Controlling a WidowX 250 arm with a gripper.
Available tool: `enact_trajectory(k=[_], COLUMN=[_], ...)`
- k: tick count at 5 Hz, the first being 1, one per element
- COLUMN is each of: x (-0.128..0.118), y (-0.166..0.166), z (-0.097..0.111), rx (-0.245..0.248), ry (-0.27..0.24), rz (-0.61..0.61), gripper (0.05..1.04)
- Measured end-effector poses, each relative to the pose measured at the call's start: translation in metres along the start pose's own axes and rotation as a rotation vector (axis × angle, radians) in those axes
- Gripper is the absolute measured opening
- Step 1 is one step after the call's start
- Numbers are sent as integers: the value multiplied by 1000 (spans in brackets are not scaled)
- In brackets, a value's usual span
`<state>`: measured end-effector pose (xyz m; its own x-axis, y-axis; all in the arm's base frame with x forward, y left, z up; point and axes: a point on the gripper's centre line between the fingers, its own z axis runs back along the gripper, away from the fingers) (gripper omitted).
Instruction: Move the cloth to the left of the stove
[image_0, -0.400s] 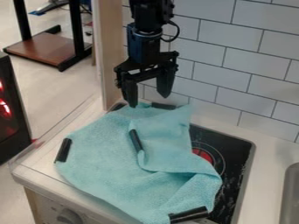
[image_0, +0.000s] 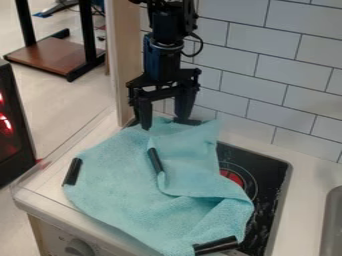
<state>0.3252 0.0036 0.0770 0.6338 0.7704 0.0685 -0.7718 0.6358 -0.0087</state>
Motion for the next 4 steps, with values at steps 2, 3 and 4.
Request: enact_trajectory(k=[2,3,4], x=[-22,-58,-88], y=[8,6,18], z=[43,51,54], rx=[-52,-29,-64], ry=[-99,-132,-166], rz=[-59,-212,-291], gripper=[1000,1000,1000])
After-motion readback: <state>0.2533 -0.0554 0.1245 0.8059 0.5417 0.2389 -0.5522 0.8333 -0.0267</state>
